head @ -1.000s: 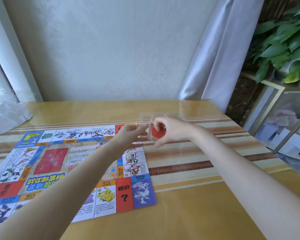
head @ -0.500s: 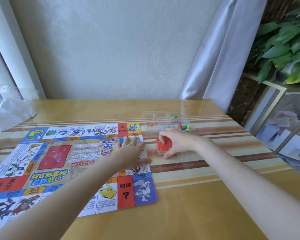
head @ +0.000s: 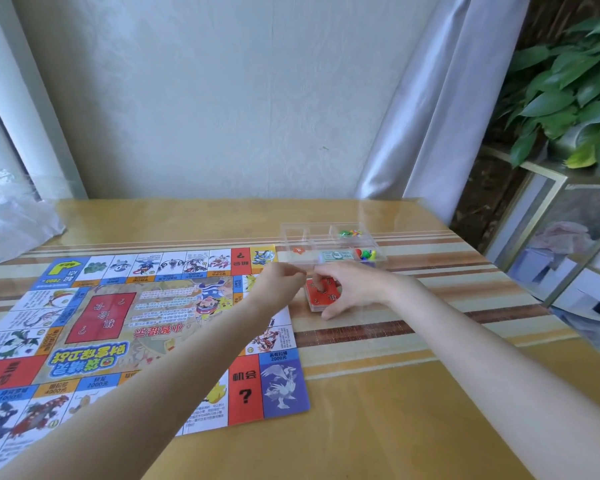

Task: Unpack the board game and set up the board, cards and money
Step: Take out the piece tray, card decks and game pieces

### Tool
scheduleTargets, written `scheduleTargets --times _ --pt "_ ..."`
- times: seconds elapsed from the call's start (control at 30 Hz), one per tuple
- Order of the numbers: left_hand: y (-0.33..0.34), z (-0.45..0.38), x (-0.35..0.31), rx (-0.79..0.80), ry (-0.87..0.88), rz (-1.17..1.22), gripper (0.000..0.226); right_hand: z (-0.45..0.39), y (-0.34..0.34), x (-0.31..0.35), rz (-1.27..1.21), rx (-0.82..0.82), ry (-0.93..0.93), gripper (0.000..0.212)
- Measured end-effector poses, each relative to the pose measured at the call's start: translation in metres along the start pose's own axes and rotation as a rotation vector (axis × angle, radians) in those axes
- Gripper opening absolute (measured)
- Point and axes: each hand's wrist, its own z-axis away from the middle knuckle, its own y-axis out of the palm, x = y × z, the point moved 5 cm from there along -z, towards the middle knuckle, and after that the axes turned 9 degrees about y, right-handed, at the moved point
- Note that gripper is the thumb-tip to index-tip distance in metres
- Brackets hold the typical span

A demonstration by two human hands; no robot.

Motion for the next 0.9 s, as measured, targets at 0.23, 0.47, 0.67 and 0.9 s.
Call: scheduleTargets --times 0.23,0.47,0.67,0.9 --pt "0.014 0.004 -0.007 0.114 -0.164 0.375 0.021 0.007 -0.002 0.003 0.002 0.059 0.008 0.056" --pt "0.013 0.004 -0.005 0.115 -0.216 0.387 0.017 0.005 -0.002 0.0 -0.004 0.087 0.049 0.043" --pt "0.007 0.008 -0.009 0.118 -0.214 0.469 0.021 -0.001 -0.001 0.002 0.013 0.049 0.08 0.047" --pt "0.004 0.008 -0.01 0.116 -0.207 0.443 0.017 0.0 0.001 -0.001 0.014 0.036 0.077 0.055"
